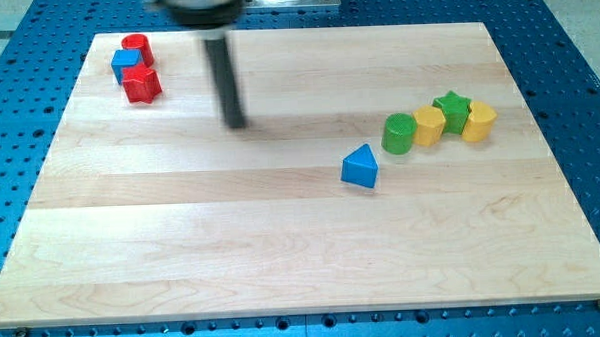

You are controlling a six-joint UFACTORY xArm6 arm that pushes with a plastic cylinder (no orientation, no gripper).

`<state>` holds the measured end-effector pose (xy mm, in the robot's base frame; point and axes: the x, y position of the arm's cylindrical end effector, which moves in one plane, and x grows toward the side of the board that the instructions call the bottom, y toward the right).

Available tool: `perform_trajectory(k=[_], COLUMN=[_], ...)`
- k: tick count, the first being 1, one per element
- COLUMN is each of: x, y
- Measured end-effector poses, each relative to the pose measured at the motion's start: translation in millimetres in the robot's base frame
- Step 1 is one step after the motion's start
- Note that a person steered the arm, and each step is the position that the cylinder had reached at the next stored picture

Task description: Move the triangle diagonal to the cube

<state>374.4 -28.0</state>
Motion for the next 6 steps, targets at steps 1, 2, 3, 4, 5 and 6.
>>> perform_trajectory(k=[1,2,3,4,5,6], x=[13.7,66.4,115.0,107.8,39.2,-2.2], y=[125.1,144.1,141.8,111.2,5.8,-98.6])
